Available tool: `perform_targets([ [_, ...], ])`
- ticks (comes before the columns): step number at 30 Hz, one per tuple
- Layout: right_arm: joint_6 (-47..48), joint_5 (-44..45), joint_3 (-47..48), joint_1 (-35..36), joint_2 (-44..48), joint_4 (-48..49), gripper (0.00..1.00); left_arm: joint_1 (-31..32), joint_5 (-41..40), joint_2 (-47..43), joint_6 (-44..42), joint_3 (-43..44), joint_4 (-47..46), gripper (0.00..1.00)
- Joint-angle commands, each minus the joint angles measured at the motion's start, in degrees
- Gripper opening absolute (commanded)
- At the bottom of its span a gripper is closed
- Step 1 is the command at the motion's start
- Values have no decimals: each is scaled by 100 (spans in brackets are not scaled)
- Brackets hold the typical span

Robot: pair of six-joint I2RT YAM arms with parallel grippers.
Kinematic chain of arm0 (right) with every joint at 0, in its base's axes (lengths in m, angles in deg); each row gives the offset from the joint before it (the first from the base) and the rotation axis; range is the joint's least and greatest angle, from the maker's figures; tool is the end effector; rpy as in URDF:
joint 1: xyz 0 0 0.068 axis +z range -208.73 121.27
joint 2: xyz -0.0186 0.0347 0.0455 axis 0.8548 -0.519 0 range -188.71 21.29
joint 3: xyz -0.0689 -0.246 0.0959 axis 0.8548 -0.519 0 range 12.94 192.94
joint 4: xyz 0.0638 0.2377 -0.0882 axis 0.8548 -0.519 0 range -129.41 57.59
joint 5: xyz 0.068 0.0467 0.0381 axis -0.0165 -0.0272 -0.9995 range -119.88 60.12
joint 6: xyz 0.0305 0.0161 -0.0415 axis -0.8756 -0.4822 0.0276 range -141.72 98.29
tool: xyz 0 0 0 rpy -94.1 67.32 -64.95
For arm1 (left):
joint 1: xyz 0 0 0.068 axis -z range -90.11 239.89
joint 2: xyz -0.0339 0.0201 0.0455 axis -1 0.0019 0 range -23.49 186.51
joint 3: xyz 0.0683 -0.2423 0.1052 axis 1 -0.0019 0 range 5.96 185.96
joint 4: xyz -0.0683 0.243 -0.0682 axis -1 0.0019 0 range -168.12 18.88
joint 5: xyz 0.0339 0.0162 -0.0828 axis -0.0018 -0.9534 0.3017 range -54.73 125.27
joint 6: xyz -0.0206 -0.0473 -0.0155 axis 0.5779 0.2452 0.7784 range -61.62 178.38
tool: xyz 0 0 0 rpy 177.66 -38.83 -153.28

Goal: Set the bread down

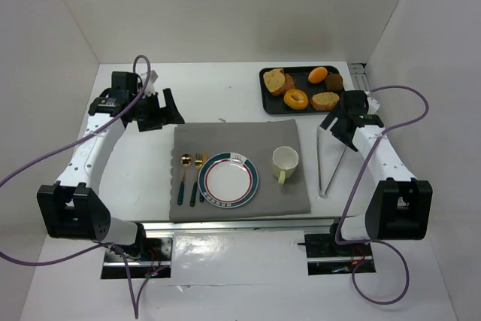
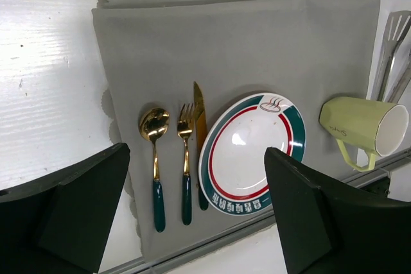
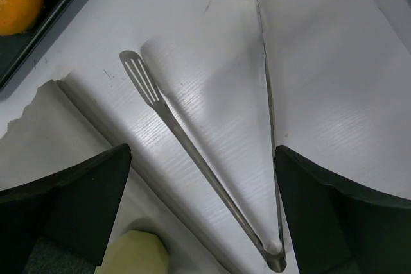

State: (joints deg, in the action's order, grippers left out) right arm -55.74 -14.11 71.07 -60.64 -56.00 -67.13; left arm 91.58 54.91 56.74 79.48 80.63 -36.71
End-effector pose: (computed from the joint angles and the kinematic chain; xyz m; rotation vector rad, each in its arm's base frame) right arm 0.2763 -0.0188 0.2599 0.8650 2.3075 -0.1058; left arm 0.2978 -0.0207 0.3311 -0.2439 2.3990 -0.5957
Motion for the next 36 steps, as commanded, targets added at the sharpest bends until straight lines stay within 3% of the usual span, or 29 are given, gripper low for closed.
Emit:
perform_targets([
  [1, 62, 58, 120, -46, -40, 149, 100, 42, 198, -77, -133, 64, -230, 100],
  [12, 62, 295, 14, -99, 22, -184, 100, 42, -188, 38, 51, 126, -221, 100],
  [20, 343, -680, -926, -152, 663, 158, 100, 42, -206, 353, 113, 267, 148, 100],
  [36, 994, -1173, -1286, -99, -189, 325, 100, 42, -153, 564, 61, 267, 96, 100],
])
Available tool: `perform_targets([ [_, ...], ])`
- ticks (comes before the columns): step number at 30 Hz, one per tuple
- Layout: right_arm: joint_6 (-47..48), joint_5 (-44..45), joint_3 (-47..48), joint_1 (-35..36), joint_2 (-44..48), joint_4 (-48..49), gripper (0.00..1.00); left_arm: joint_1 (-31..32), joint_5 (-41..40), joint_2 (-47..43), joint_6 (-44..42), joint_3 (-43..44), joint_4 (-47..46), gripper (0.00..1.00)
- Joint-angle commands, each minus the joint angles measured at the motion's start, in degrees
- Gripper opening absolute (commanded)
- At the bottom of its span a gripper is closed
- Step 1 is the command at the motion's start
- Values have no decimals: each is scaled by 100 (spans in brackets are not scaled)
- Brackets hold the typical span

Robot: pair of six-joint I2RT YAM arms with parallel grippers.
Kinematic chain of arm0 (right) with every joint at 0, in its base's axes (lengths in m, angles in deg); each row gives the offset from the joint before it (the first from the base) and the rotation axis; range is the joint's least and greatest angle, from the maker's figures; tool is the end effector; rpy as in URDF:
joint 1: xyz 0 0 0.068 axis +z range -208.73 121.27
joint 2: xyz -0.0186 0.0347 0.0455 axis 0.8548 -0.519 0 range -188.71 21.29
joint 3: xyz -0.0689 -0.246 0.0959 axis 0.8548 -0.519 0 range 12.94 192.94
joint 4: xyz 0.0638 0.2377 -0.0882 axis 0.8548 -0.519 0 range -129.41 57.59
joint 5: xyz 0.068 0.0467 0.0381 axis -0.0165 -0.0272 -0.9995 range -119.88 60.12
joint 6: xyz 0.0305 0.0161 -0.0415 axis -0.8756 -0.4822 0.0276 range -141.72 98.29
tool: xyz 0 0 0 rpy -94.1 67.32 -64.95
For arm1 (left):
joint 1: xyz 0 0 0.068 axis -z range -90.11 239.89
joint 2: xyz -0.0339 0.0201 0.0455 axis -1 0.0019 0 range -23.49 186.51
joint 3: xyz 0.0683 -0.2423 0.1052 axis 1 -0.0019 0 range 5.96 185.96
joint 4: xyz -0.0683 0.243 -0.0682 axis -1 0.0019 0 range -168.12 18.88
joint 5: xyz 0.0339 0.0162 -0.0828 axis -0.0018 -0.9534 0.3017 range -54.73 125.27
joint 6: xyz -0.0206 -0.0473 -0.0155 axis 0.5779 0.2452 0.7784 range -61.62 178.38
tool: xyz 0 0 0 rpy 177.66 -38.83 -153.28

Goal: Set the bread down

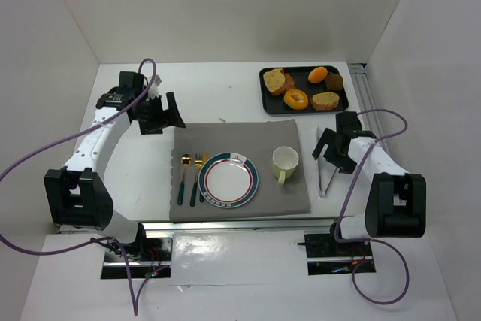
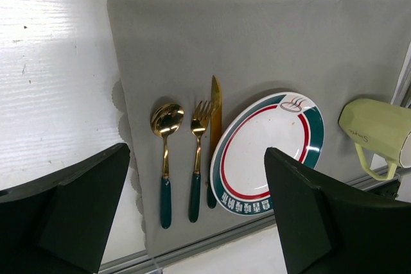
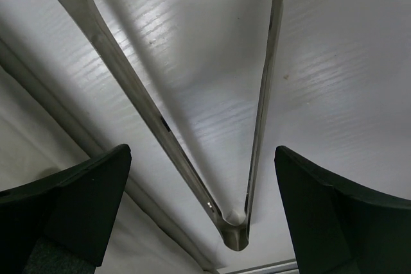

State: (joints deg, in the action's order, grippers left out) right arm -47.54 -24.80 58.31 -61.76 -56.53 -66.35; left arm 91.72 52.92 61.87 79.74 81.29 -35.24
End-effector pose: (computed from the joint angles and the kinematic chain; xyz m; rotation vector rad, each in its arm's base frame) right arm 0.2465 -0.0161 0.1905 0.7021 2.6286 -0.0062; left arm 0.3150 -0.0208 0.3070 -0.2974 2.4993 -0.5518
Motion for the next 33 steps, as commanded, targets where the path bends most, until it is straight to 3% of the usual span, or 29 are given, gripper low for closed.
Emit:
perform_targets([
  [1, 174, -104, -10, 13, -137, 247, 100, 28, 46, 51, 34, 201, -51, 100],
  [11, 113, 239, 121, 65, -769, 466, 98, 28, 151, 103, 34, 254, -51, 100],
  [17, 192, 185, 350, 13, -1173, 782, 81, 28, 160, 24, 96, 307, -253, 100],
  [20, 16, 292, 350, 13, -1244, 976, 60, 28, 273, 86, 96, 368, -253, 100],
  [23, -46, 292, 167, 13, -1096, 1309, 60, 28, 405, 208, 149, 473, -253, 100],
  [26, -46, 230, 87, 13, -1095, 1539, 79, 28, 406, 209, 149, 527, -253, 100],
  [29, 16, 247, 87, 13, -1261, 1644, 81, 28, 345, 209, 149, 527, -253, 100],
  [30, 16, 361, 87, 13, -1314, 1705, 78, 28, 344, 157, 149, 527, -253, 100],
  [33, -45, 415, 200, 13, -1376, 1706, 51, 28, 344, 156, 149, 527, -192, 100],
])
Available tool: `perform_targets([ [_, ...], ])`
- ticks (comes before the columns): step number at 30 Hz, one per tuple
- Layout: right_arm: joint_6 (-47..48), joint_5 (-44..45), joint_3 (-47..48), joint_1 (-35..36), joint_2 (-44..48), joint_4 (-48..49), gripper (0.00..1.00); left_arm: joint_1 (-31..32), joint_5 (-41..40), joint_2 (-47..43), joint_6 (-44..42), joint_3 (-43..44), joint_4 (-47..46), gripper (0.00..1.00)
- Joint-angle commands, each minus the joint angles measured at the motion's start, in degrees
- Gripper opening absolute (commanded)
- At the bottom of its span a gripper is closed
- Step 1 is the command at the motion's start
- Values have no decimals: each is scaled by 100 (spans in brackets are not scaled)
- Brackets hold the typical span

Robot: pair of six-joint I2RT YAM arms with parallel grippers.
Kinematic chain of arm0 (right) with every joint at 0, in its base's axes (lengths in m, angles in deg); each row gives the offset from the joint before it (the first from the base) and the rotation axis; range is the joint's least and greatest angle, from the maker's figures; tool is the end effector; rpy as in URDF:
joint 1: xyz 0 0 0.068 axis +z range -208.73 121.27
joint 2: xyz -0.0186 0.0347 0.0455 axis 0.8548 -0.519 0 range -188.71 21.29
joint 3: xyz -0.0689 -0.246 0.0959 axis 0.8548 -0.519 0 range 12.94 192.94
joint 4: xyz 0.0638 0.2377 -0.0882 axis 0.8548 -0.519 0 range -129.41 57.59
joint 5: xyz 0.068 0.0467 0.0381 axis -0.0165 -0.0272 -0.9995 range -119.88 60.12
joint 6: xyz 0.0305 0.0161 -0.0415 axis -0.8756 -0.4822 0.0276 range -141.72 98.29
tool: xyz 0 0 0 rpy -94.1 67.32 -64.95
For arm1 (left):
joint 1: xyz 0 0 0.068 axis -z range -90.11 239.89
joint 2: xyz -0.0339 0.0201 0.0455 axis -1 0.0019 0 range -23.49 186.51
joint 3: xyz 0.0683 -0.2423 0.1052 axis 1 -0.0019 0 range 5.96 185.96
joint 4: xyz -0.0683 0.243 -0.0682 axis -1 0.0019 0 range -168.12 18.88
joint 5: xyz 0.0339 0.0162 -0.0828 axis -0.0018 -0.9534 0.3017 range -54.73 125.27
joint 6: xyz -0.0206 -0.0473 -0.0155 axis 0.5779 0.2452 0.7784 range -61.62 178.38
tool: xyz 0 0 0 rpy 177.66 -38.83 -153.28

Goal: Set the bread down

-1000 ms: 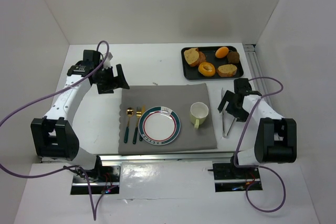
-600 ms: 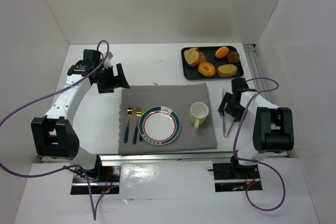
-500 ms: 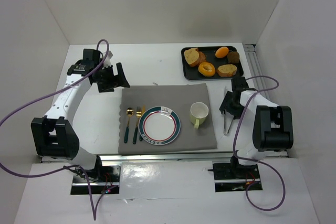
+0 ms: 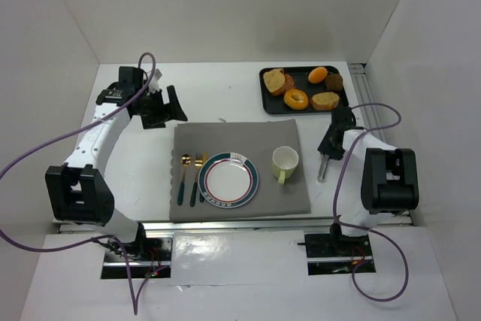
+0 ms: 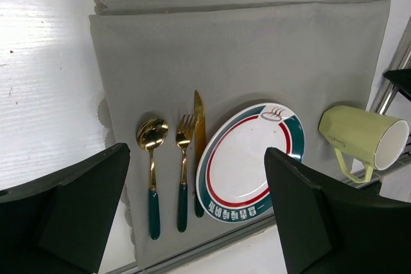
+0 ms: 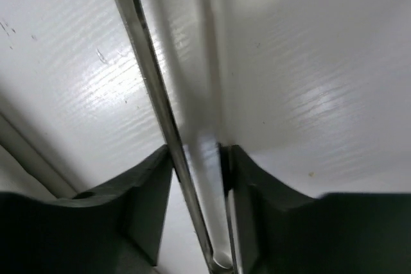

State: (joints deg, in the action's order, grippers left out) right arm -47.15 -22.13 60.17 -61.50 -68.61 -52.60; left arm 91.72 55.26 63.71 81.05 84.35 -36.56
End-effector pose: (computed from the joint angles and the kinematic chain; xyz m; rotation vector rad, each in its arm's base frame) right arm 0.2896 -0.0187 0.1584 0.6878 2.5607 -0.0505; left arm 0.3264 -0.0226 0.3163 -0.2925 2.4572 -0.6142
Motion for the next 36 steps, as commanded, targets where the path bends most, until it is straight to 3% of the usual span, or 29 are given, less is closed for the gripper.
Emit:
perform_targets([
  [1, -85, 200, 15, 47, -167, 279, 44, 28, 111, -27, 17, 273, -8, 100],
  [2, -137, 201, 15, 48, -106, 209, 31, 28, 58, -27, 17, 273, -8, 100],
  [5, -304, 473, 120, 179, 401, -99, 13, 28, 58, -80, 17, 334, -8, 100],
  [13, -472, 851, 655, 654, 1940, -1285, 12, 28, 58, -80, 17, 493, 45, 100],
  [18, -393, 650, 1735, 918, 1504, -1778, 12, 28, 5, -80, 17, 493, 45, 100],
  [25, -15, -756, 3537, 550, -121, -1348, 23, 28, 5, -81, -96, 423, 97, 100],
  [29, 47, -1081, 4627, 443, -1201, -1313, 46, 28, 66, -27, -149, 475, 203, 100],
  [32, -75, -1433, 5154, 180, -1808, -1383, 49, 28, 67, -27, -149, 528, 203, 100],
  [36, -207, -1259, 5463, 180, -2109, -1383, 50, 28, -109, -80, -202, 476, 256, 100],
])
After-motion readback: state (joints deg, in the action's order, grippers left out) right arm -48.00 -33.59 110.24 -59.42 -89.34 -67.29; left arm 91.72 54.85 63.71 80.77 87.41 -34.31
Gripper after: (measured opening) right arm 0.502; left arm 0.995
